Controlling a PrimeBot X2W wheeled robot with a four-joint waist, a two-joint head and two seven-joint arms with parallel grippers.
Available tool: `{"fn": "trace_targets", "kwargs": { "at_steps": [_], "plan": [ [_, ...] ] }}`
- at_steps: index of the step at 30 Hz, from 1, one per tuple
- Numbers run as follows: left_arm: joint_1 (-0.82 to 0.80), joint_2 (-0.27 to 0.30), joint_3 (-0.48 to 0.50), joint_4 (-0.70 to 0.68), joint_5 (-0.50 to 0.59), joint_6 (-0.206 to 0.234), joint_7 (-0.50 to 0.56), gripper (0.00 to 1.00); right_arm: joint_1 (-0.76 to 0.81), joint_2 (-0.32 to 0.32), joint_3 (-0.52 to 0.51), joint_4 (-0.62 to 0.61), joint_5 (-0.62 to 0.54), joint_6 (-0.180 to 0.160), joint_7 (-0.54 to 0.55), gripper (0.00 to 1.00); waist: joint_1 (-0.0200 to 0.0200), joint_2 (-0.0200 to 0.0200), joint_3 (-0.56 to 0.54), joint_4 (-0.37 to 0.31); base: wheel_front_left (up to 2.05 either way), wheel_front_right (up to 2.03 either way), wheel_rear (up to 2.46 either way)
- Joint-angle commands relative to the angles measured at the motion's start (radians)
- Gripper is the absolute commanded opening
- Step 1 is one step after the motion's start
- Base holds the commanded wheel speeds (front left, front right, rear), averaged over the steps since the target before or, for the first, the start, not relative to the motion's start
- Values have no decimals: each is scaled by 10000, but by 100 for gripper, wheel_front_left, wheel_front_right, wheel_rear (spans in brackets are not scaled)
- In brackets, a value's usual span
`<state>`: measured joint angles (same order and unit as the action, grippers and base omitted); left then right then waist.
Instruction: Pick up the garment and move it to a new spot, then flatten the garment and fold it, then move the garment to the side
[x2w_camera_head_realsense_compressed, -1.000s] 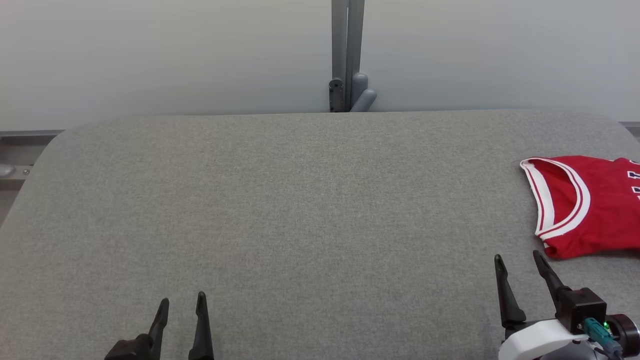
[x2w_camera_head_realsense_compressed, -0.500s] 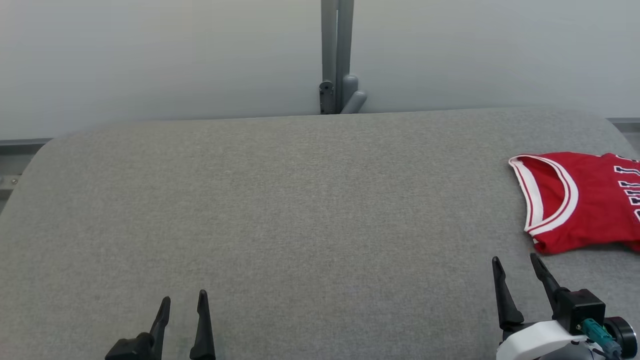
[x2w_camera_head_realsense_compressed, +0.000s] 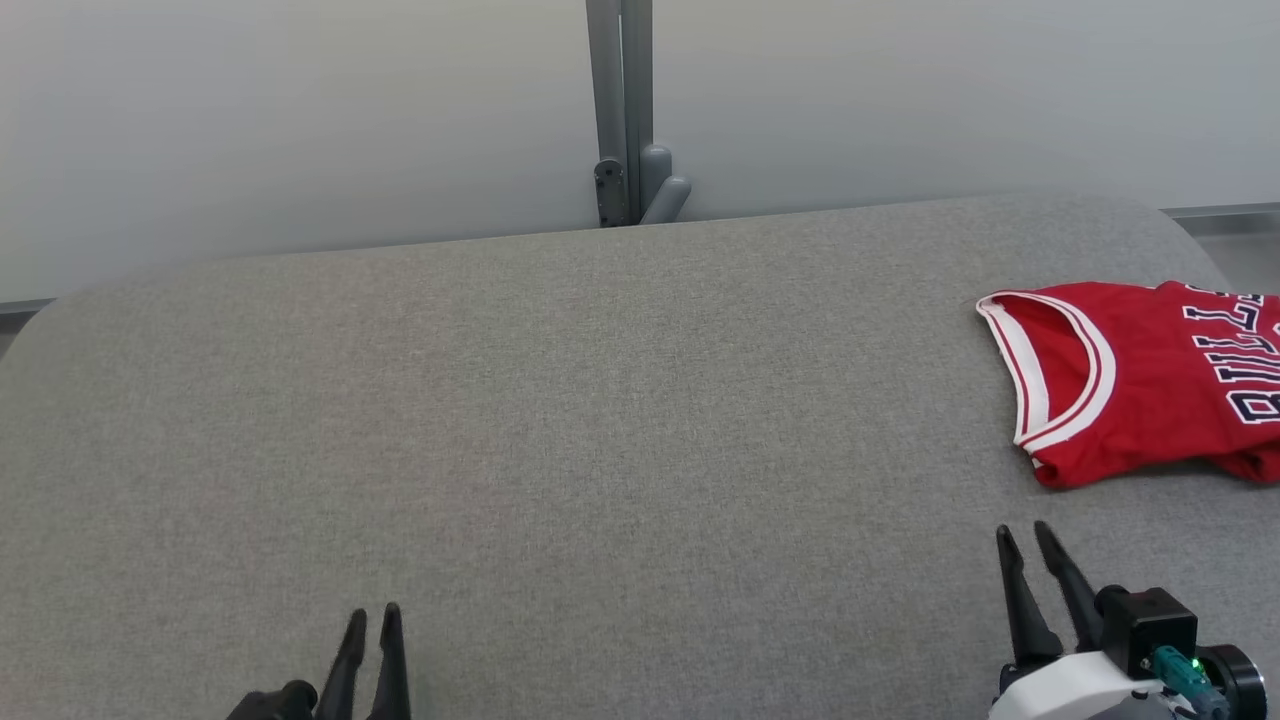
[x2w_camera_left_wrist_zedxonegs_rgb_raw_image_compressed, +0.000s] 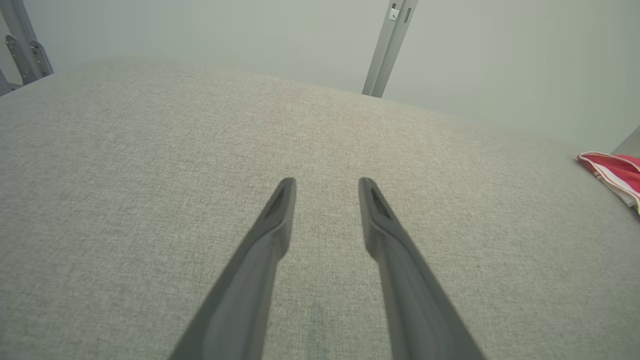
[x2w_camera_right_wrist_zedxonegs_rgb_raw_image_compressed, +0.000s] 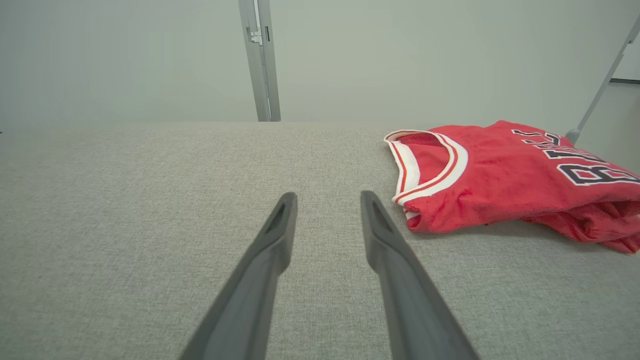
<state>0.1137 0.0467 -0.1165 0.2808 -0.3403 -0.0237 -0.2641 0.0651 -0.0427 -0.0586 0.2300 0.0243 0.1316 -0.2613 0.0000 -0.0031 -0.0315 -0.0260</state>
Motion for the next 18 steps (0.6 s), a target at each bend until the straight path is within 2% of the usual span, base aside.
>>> {"fn": "trace_targets", "kwargs": {
  "at_steps": [1,4,18],
  "plan": [
    [12,0,0,45,-35,-3,10,0,2,7,-8,54,38,0,18,0,0,0,1,1,0,0,0],
    [83,-1,-3,243,-169,-14,48,0,78,25,-15,280,200,0,88,0,0,0,2,2,0,0,0],
    [-305,17,438,63,-2525,-217,761,0,-193,4,-85,150,3143,-2,742,0,0,4,40,31,0,0,0]
  ]
}}
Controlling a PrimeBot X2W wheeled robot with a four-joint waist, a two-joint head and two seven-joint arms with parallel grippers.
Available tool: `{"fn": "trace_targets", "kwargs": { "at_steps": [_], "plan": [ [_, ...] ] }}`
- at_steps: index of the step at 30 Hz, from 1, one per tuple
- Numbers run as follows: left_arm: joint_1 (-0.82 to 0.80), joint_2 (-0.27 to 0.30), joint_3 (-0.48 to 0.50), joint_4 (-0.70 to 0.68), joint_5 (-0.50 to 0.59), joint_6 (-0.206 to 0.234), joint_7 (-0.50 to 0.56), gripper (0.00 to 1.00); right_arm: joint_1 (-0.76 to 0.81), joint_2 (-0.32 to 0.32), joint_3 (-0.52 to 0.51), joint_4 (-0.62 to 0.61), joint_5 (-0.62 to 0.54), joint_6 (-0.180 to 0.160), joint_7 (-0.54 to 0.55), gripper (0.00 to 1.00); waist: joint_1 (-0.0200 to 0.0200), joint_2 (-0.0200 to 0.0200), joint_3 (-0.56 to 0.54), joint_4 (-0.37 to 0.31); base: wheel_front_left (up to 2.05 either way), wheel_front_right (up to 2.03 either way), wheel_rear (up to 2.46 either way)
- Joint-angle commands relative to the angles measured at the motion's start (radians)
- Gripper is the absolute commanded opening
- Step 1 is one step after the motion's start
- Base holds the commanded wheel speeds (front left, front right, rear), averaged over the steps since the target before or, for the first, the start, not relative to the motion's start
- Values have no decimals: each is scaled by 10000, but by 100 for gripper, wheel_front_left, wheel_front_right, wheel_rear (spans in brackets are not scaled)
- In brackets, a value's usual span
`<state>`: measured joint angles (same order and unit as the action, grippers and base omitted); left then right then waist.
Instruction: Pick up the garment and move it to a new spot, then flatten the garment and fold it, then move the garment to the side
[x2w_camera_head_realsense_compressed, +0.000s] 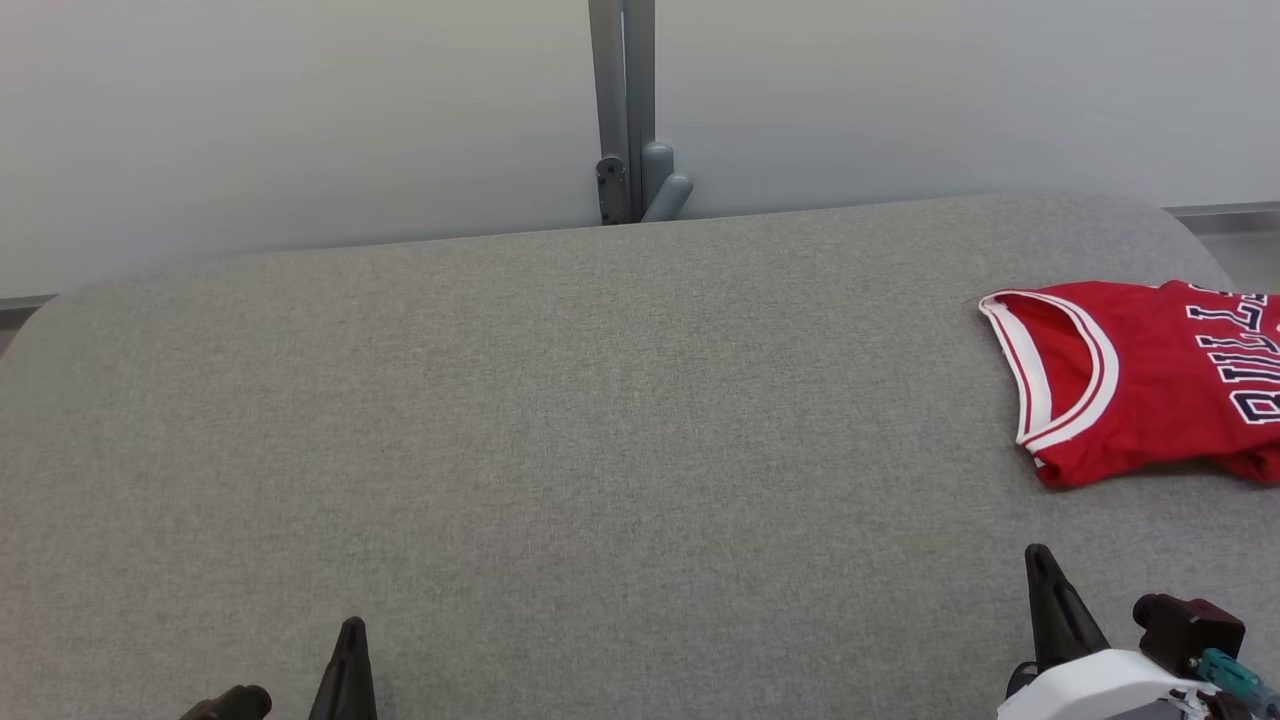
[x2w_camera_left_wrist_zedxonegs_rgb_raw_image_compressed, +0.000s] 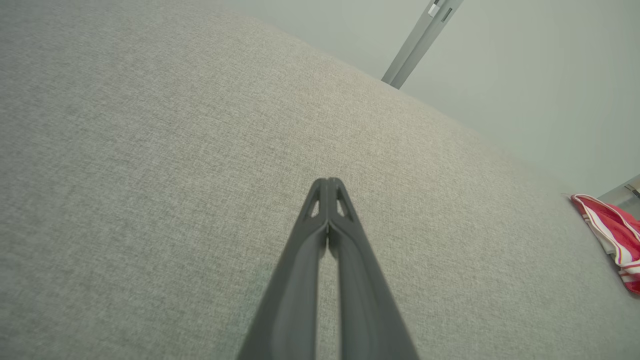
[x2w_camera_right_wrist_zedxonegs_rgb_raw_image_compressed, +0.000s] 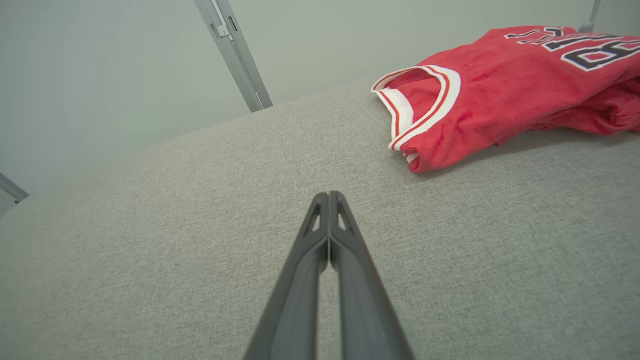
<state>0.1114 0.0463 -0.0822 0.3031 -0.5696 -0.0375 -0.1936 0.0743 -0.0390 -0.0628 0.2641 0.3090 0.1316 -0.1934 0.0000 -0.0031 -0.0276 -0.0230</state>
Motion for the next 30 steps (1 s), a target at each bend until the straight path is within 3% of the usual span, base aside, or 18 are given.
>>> {"fn": "trace_targets", "kwargs": {
  "at_steps": [1,30],
  "plan": [
    [-307,21,123,-171,-388,-90,102,0,-301,-34,-46,-202,490,-2,104,0,0,4,4,3,0,0,0],
    [-911,46,815,-462,-4065,-409,1226,0,-735,-72,-160,-386,5069,-5,1130,0,0,11,80,62,0,0,0]
  ]
}}
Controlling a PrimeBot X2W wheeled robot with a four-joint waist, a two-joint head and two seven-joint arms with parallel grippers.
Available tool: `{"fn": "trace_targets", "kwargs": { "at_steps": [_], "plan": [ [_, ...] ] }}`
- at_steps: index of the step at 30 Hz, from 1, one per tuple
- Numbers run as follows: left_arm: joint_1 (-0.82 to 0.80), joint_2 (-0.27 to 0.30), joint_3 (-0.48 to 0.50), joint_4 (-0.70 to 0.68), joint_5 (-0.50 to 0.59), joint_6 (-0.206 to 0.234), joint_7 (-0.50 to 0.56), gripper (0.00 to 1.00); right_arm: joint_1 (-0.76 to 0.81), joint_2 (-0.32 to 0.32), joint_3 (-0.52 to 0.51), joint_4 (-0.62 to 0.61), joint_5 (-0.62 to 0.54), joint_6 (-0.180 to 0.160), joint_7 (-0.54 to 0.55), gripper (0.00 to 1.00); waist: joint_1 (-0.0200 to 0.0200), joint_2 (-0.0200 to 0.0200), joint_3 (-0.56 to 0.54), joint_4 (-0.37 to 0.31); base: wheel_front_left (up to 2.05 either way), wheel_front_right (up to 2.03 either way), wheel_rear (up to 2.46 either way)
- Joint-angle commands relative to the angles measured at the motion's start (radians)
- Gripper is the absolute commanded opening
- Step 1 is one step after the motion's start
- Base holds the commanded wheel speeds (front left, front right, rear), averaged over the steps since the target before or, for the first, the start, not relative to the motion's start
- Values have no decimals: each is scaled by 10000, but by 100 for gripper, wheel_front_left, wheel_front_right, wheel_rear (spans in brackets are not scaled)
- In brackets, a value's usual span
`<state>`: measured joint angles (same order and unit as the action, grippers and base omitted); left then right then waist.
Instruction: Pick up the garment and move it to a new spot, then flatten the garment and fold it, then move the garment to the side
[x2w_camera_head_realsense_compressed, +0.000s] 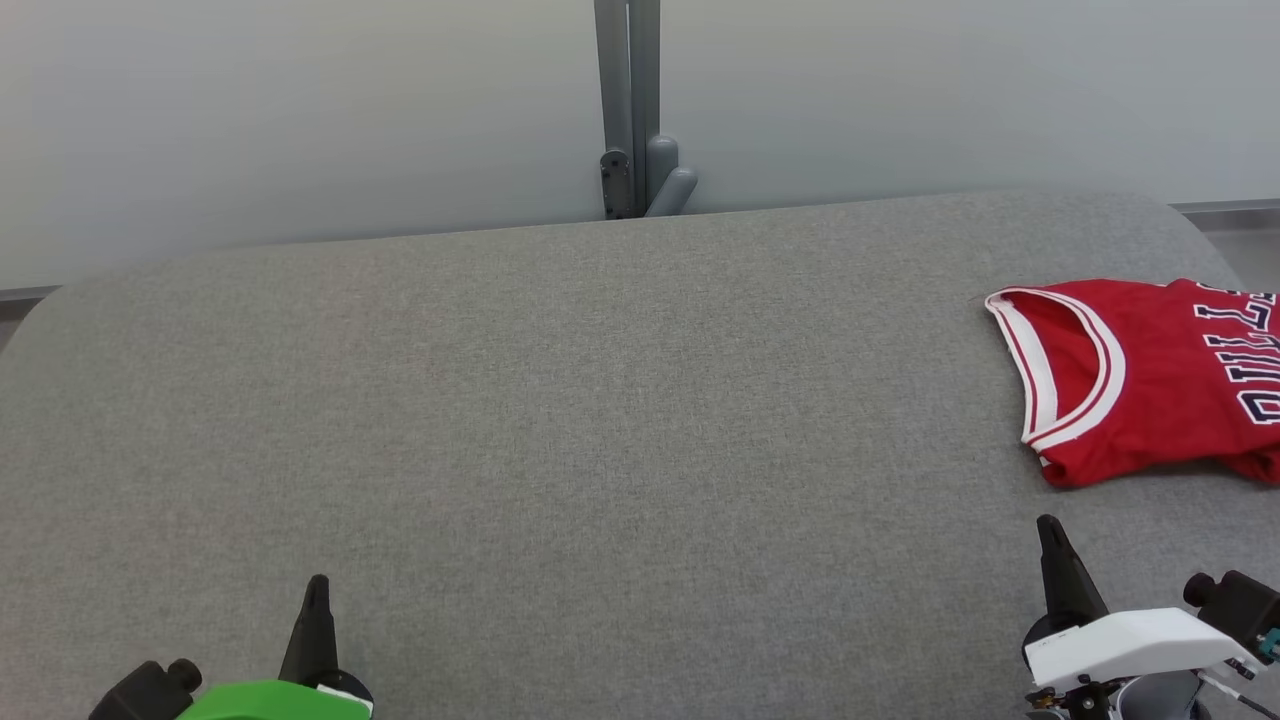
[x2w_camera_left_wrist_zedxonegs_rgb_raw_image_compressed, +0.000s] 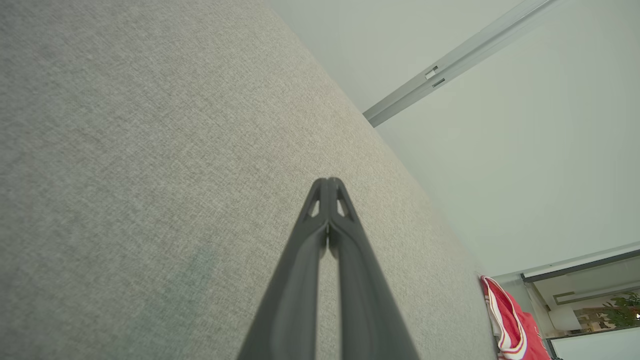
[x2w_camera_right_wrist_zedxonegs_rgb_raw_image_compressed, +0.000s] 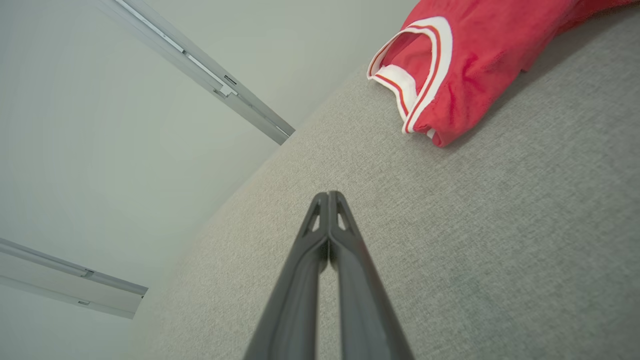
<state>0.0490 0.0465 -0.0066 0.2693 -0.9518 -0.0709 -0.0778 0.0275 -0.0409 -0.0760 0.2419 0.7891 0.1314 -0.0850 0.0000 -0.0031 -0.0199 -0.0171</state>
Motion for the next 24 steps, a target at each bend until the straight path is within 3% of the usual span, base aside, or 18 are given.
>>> {"fn": "trace_targets", "kwargs": {
  "at_steps": [1,24],
  "plan": [
    [-310,44,82,-134,-364,-84,98,0,-281,-54,-32,-169,410,-4,79,0,0,11,5,4,0,0,0],
    [-665,57,517,-314,-2549,-273,783,0,-532,-77,-107,-266,3157,-4,705,0,0,16,64,49,0,0,0]
  ]
}}
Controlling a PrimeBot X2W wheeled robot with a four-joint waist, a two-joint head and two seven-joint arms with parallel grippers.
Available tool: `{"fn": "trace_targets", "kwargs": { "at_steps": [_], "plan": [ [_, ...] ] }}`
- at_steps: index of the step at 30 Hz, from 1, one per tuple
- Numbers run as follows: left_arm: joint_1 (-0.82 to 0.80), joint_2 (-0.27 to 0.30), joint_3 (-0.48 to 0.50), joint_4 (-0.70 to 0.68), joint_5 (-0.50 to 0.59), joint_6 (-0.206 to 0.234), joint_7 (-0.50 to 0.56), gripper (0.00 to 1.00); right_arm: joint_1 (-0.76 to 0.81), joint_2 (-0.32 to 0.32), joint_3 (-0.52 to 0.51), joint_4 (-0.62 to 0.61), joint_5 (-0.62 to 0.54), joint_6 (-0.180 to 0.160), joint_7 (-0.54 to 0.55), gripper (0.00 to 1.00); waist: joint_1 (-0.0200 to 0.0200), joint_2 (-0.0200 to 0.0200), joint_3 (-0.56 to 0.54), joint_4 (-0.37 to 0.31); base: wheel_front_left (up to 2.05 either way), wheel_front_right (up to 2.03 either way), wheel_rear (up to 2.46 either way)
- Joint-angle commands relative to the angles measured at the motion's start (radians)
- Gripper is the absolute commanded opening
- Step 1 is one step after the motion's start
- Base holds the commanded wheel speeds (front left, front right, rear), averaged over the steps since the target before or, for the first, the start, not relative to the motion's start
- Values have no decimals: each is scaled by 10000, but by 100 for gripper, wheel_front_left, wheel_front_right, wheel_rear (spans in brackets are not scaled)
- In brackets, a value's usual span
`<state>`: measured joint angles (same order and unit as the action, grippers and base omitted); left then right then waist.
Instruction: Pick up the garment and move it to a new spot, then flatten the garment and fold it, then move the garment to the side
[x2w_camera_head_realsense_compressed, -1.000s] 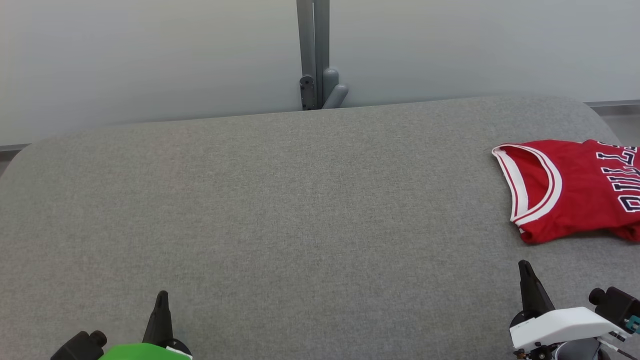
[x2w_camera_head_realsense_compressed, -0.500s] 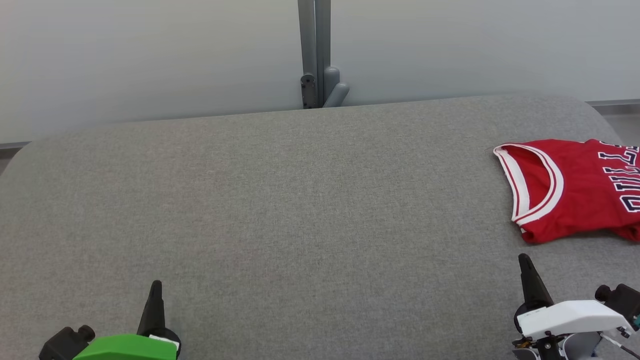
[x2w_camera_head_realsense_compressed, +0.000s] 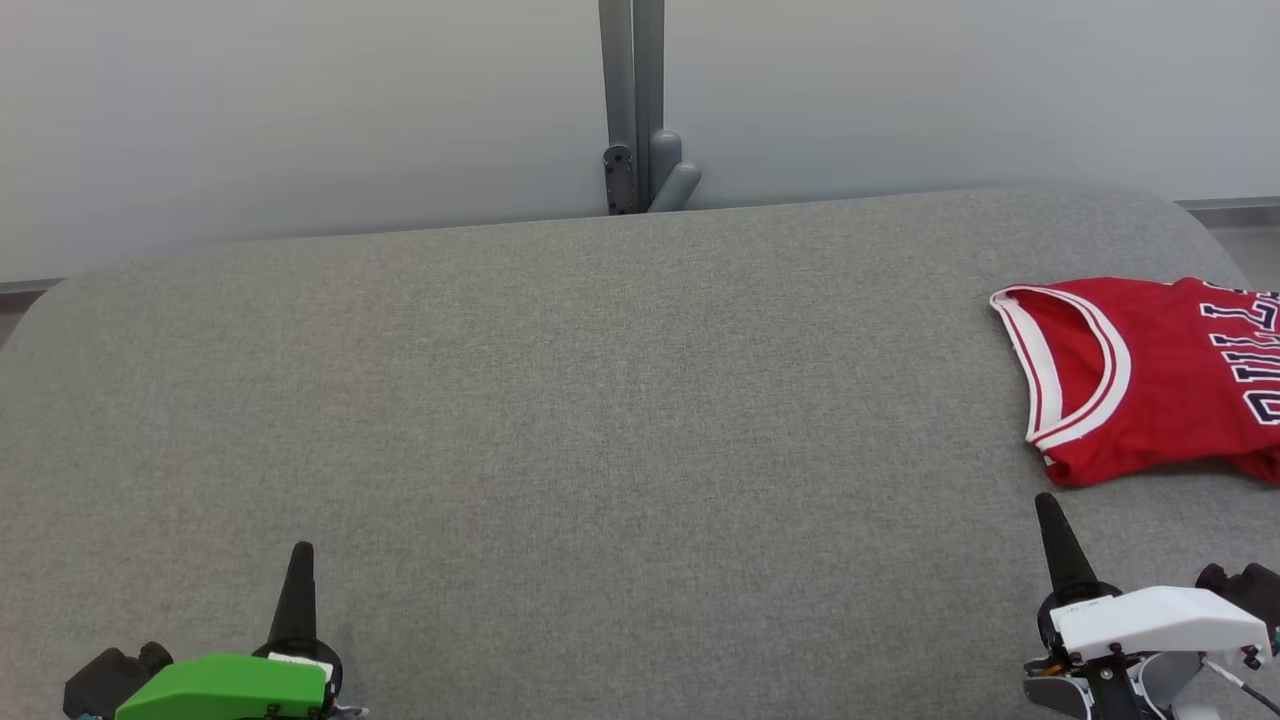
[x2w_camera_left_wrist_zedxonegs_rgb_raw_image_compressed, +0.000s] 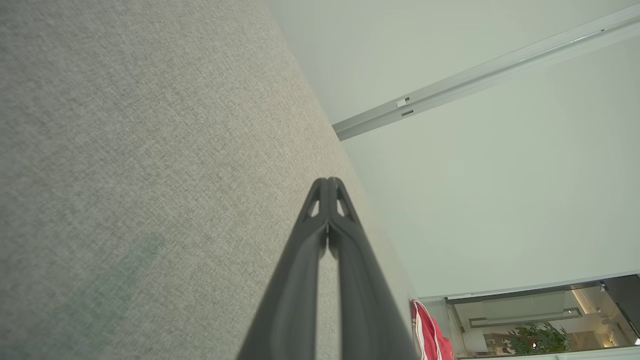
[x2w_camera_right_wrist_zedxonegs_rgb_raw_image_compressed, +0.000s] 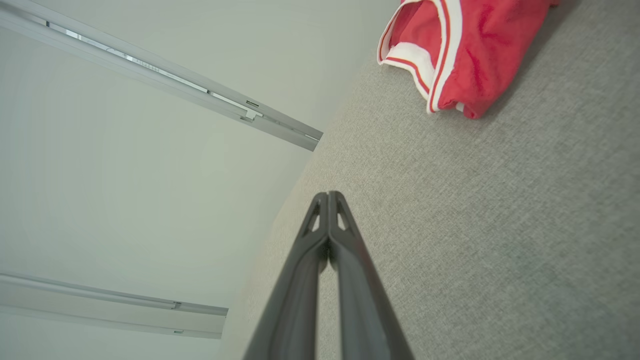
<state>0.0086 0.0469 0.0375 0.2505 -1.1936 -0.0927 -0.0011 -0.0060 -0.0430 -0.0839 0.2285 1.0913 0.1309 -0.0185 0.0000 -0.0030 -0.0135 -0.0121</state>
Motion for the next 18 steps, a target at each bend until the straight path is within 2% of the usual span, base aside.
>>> {"fn": "trace_targets", "kwargs": {
  "at_steps": [1,18],
  "plan": [
    [-278,53,95,-130,-228,-62,42,0,-210,-57,-32,-135,247,2,69,0,0,16,3,2,0,0,0],
    [-514,61,383,-230,-1720,-192,513,0,-378,-72,-86,-197,2108,1,494,0,0,21,51,40,0,0,0]
  ]
}}
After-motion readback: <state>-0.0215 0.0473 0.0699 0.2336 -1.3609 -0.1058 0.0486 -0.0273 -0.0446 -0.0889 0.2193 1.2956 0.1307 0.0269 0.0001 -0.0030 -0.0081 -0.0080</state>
